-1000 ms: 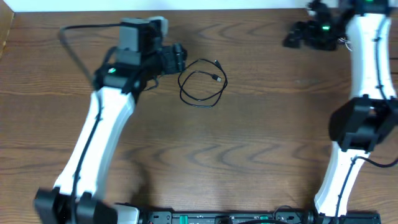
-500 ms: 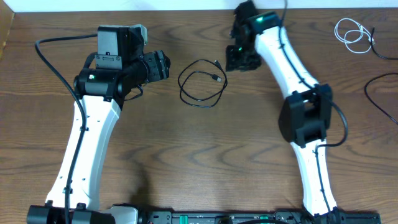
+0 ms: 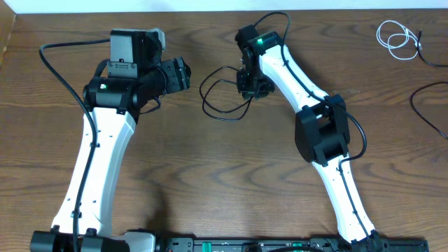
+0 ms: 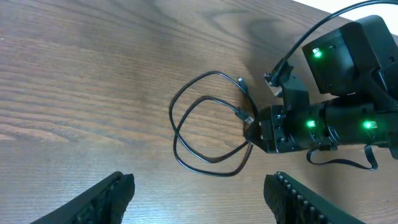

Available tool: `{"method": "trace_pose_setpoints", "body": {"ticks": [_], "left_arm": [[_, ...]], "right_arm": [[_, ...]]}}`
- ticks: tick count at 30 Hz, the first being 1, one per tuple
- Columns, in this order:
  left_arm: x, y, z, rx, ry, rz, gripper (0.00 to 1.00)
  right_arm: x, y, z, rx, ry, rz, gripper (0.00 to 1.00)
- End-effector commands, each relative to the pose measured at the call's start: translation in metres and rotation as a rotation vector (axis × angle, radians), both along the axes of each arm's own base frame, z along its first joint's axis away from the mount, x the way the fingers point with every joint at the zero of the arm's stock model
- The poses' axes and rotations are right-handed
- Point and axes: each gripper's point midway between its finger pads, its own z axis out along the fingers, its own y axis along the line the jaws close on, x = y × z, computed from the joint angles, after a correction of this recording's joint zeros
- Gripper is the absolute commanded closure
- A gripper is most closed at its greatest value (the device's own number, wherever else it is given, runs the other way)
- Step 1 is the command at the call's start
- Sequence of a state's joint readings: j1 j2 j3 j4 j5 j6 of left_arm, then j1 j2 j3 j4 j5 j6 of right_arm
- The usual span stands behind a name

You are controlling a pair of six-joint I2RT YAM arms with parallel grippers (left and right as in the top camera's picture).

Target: Untangle cables

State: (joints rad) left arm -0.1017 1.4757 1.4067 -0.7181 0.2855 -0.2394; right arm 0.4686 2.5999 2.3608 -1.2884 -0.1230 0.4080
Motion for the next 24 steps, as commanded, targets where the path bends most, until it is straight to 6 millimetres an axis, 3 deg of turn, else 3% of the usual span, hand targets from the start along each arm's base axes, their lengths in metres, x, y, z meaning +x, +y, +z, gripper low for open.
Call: {"method": "trace_pose_setpoints", "body": {"ticks": [1, 5, 8, 10, 12, 15, 16, 18, 19, 20, 21, 22, 24], "left_arm": [[0.001, 0.002, -0.002, 0.001, 0.011, 0.012, 0.28], [0.001, 0.002, -0.002, 0.001, 0.011, 0.012, 0.28], [0.001, 0.002, -0.002, 0.001, 0.011, 0.012, 0.28], [0.001, 0.002, -0.002, 0.001, 0.011, 0.012, 0.28], [0.002, 0.002, -0.002, 0.001, 0.010, 0.012, 0.28], [0.002, 0.002, -0.002, 0.001, 0.010, 0.012, 0.28], [0.002, 0.002, -0.002, 0.001, 0.010, 0.013, 0.28], [0.002, 0.002, -0.002, 0.001, 0.010, 0.013, 0.28], [0.002, 0.002, -0.002, 0.001, 0.010, 0.012, 0.28], [0.002, 0.002, -0.002, 0.001, 0.010, 0.013, 0.28], [0.002, 0.002, -0.002, 0.001, 0.010, 0.013, 0.28], [0.002, 0.002, -0.002, 0.001, 0.010, 0.013, 0.28], [0.002, 0.002, -0.002, 0.001, 0.010, 0.013, 0.28]], "right_arm": [[-0.007, -0.004, -0.016, -0.083, 0.006, -0.021, 0.76], [-0.019, -0.010, -0.034, -0.174, 0.013, -0.030, 0.83], [-0.027, -0.015, -0.048, -0.205, 0.032, -0.038, 0.99], [-0.023, -0.020, -0.045, -0.204, 0.027, -0.040, 0.99], [-0.009, -0.028, -0.025, -0.181, -0.007, -0.036, 0.99], [0.018, -0.041, 0.042, -0.036, -0.085, 0.036, 0.99], [0.026, -0.045, 0.078, 0.052, -0.135, 0.089, 0.99], [0.030, -0.054, 0.118, 0.121, -0.193, 0.107, 0.99], [0.031, -0.065, 0.149, 0.163, -0.244, 0.111, 0.99], [0.031, -0.089, 0.194, 0.204, -0.327, 0.095, 0.99], [0.030, -0.099, 0.209, 0.210, -0.357, 0.085, 0.99], [0.027, -0.130, 0.246, 0.212, -0.434, 0.031, 0.99], [0.022, -0.159, 0.276, 0.206, -0.502, -0.022, 0.99]]}}
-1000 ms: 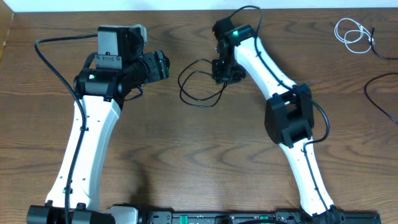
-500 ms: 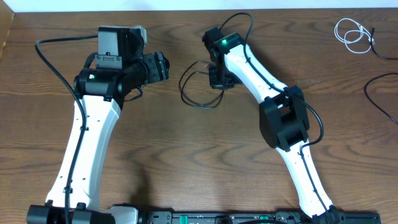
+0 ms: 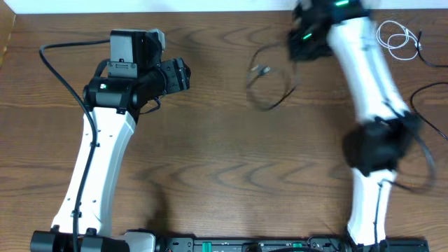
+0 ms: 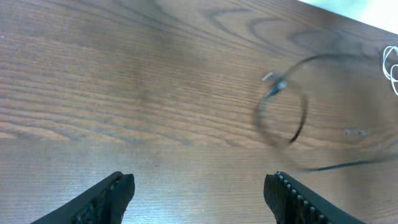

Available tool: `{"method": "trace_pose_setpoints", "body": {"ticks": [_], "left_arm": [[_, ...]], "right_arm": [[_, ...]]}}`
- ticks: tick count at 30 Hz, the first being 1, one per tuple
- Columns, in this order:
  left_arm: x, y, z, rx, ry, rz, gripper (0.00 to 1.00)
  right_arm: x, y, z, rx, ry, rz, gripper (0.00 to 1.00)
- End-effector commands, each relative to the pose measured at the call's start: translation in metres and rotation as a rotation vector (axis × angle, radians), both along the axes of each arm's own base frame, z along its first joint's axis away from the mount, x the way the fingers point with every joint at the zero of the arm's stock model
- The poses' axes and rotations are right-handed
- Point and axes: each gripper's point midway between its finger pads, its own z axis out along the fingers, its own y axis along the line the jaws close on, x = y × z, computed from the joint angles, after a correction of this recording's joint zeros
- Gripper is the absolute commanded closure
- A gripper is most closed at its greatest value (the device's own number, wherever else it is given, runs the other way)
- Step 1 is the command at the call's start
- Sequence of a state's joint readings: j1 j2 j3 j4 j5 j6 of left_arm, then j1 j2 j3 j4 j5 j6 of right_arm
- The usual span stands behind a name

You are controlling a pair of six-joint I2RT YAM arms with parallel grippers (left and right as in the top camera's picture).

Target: Untangle cables

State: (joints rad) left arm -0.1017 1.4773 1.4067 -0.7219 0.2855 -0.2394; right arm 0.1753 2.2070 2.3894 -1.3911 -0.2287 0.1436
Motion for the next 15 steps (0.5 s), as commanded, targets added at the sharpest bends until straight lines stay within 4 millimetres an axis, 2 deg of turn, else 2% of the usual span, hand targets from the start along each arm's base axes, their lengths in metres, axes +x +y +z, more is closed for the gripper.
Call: {"method": "trace_pose_setpoints", "body": {"ticks": [1, 3, 5, 7, 8, 13, 15], "left_arm": [[0.002, 0.002, -0.001, 0.001, 0.004, 0.013, 0.28], [0.002, 0.002, -0.001, 0.001, 0.004, 0.013, 0.28], [0.002, 0.002, -0.001, 0.001, 0.004, 0.013, 0.28], [0.002, 0.002, -0.001, 0.001, 0.004, 0.013, 0.28], [0.002, 0.002, -0.001, 0.001, 0.004, 0.013, 0.28], [0.002, 0.002, -0.001, 0.000, 0.004, 0.012, 0.28], [0.002, 0.001, -0.001, 0.001, 0.004, 0.012, 0.28]], "right_arm": [[-0.015, -0.049, 0.094, 0.045, -0.208, -0.048, 0.99], [-0.023, -0.087, 0.123, 0.040, -0.279, -0.127, 0.99], [-0.030, -0.117, 0.142, 0.030, -0.328, -0.194, 0.99], [-0.038, -0.156, 0.161, 0.014, -0.383, -0.282, 0.99], [-0.046, -0.186, 0.173, -0.002, -0.417, -0.352, 0.99], [-0.070, -0.275, 0.188, -0.047, -0.470, -0.569, 0.99], [-0.090, -0.322, 0.185, -0.073, -0.459, -0.686, 0.99]]}}
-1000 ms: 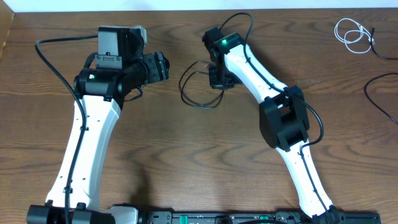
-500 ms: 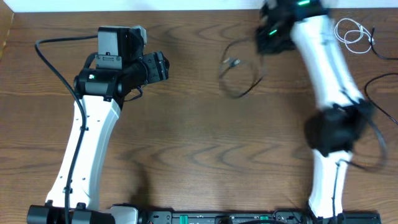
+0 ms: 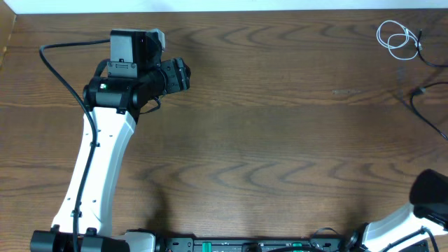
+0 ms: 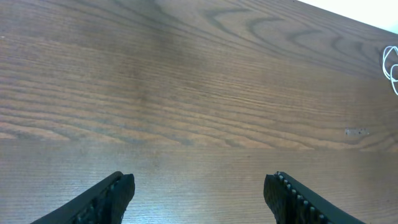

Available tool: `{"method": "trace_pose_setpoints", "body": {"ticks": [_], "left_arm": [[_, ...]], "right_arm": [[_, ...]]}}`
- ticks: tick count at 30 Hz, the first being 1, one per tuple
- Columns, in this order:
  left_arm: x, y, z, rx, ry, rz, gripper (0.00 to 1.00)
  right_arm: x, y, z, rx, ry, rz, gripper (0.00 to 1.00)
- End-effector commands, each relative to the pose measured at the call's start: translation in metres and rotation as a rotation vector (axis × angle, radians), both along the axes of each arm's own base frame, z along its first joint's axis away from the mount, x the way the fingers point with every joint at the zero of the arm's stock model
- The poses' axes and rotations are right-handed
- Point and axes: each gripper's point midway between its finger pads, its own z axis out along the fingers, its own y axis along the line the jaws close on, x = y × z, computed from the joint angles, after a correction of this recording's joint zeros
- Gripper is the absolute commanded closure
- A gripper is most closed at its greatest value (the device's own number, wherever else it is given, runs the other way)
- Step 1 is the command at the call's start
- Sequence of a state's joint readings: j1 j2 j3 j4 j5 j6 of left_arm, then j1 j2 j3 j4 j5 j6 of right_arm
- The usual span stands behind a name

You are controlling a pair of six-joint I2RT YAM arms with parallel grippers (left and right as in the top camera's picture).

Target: Untangle cables

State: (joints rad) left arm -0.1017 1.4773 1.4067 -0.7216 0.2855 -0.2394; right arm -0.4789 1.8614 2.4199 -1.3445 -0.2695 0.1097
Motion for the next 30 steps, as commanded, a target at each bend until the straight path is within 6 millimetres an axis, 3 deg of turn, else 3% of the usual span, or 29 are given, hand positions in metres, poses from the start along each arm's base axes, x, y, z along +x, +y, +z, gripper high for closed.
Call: {"method": "trace_pose_setpoints", "body": {"ticks": [1, 4, 5, 10, 13, 17, 18, 19, 21, 22, 25, 27, 30], "left_arm": [[0.002, 0.001, -0.001, 0.000, 0.004, 0.012, 0.28], [0.002, 0.001, -0.001, 0.000, 0.004, 0.012, 0.28], [0.002, 0.002, -0.001, 0.000, 0.004, 0.013, 0.28], [0.003, 0.001, -0.001, 0.000, 0.001, 0.012, 0.28], [0.004, 0.001, 0.000, -0.001, -0.003, 0.012, 0.28], [0.004, 0.001, 0.000, -0.001, -0.003, 0.012, 0.28], [0.004, 0.001, 0.000, -0.001, -0.003, 0.012, 0.28], [0.004, 0.001, 0.000, -0.001, -0.004, 0.012, 0.28], [0.004, 0.001, 0.000, -0.001, -0.005, 0.012, 0.28], [0.004, 0.001, 0.000, -0.001, -0.005, 0.012, 0.28], [0.004, 0.001, 0.001, -0.001, -0.007, 0.012, 0.28], [0.005, 0.001, -0.001, -0.001, -0.006, 0.012, 0.28], [0.006, 0.001, -0.004, 0.000, 0.002, 0.011, 0.28]], "right_arm": [[-0.031, -0.046, 0.010, -0.008, -0.019, -0.123, 0.99], [-0.052, -0.078, 0.008, 0.001, -0.011, -0.217, 0.99], [-0.068, -0.100, 0.006, 0.012, -0.003, -0.297, 0.99], [-0.105, -0.140, -0.006, 0.034, 0.031, -0.431, 0.99], [-0.113, -0.161, -0.029, 0.026, 0.082, -0.500, 0.99], [-0.101, -0.170, -0.065, 0.048, 0.116, -0.491, 0.99], [-0.098, -0.169, -0.077, 0.063, 0.128, -0.483, 0.89], [-0.096, -0.169, -0.092, 0.080, 0.151, -0.479, 0.62], [-0.094, -0.163, -0.107, 0.103, 0.178, -0.465, 0.24], [-0.091, -0.159, -0.113, 0.115, 0.187, -0.452, 0.14], [-0.075, -0.137, -0.113, 0.144, 0.168, -0.329, 0.01], [-0.053, -0.102, -0.107, 0.211, 0.113, -0.160, 0.01], [-0.037, -0.063, -0.104, 0.241, 0.102, -0.011, 0.01]]}}
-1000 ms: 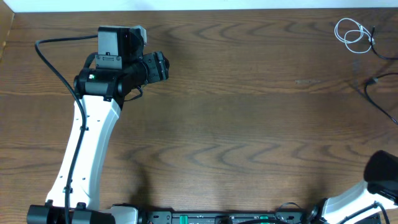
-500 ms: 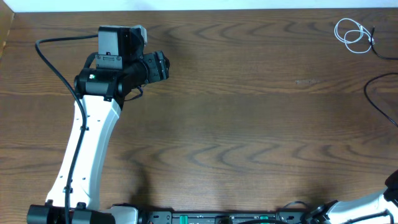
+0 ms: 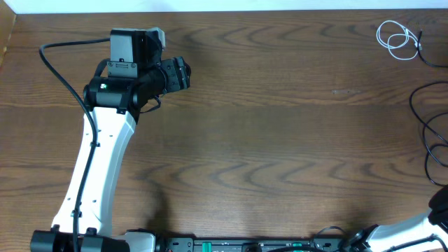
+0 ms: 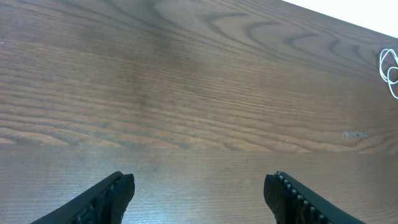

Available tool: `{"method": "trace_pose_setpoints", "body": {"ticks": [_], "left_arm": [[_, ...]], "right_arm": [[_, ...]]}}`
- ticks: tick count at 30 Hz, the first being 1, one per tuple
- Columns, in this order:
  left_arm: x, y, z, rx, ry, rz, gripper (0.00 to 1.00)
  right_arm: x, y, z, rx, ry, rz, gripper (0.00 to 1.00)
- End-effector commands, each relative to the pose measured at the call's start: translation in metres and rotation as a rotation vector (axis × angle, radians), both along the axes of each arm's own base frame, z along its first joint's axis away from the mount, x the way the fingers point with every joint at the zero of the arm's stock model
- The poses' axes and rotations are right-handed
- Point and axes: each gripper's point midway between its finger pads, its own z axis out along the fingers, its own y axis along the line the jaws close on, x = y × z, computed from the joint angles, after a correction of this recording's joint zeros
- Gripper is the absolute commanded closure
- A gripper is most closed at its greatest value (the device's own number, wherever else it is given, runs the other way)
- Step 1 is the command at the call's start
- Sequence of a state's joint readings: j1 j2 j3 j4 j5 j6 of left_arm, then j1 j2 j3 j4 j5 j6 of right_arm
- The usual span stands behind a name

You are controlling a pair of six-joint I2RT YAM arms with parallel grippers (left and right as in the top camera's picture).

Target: Untangle cables

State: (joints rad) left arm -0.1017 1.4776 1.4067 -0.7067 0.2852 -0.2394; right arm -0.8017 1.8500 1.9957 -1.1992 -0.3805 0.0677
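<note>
My left gripper (image 3: 183, 73) hovers over the back left of the table, and in its wrist view it (image 4: 199, 190) is open with only bare wood between the fingers (image 4: 118, 194). A small white cable coil (image 3: 395, 36) lies at the back right corner, and its edge (image 4: 388, 70) shows in the left wrist view. Black cable (image 3: 423, 140) loops in and out at the table's right edge. The right gripper is out of view. Only a bit of the right arm (image 3: 439, 203) shows at the bottom right corner.
The brown wood table (image 3: 280, 140) fills the overhead view. Another black lead (image 3: 428, 60) runs off the frame beside the white coil. The left arm (image 3: 98, 161) stretches from the front edge up the left side.
More loops of black cable now lie at the right edge, where one strand with a plug showed before. The right arm's elbow has moved further out of the corner. The left arm is unchanged.
The right gripper first held a looped black cable at mid-table in front of my open left gripper. Then it was at the back right with the cable hanging from it. Then both were gone from the middle. Now black loops lie at the right edge.
</note>
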Motion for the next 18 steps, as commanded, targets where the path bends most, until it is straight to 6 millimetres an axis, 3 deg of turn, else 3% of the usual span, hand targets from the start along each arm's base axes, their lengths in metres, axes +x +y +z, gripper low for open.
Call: {"method": "trace_pose_setpoints", "body": {"ticks": [1, 2, 3, 7, 10, 16, 18], "left_arm": [[0.004, 0.001, -0.006, 0.001, 0.018, 0.011, 0.27], [0.004, 0.001, -0.006, 0.001, 0.018, 0.011, 0.13], [0.004, 0.001, -0.006, 0.002, 0.018, 0.011, 0.05], [0.004, 0.001, -0.006, 0.002, 0.018, 0.011, 0.04], [0.004, 0.001, -0.006, 0.001, 0.018, 0.011, 0.04], [0.004, 0.001, -0.006, 0.002, 0.018, 0.011, 0.04], [0.004, 0.001, -0.006, 0.002, 0.018, 0.011, 0.04]], "right_arm": [[0.025, 0.057, 0.014, 0.053, -0.086, 0.227, 0.01], [0.030, 0.075, 0.014, 0.060, -0.076, 0.279, 0.01], [0.032, 0.089, 0.013, 0.068, -0.067, 0.311, 0.01], [0.040, 0.139, 0.020, 0.057, -0.056, 0.450, 0.01], [0.035, 0.170, 0.033, 0.031, -0.067, 0.541, 0.01], [-0.005, 0.234, 0.066, 0.067, -0.066, 0.641, 0.01], [-0.020, 0.253, 0.071, 0.156, -0.033, 0.583, 0.01]]}}
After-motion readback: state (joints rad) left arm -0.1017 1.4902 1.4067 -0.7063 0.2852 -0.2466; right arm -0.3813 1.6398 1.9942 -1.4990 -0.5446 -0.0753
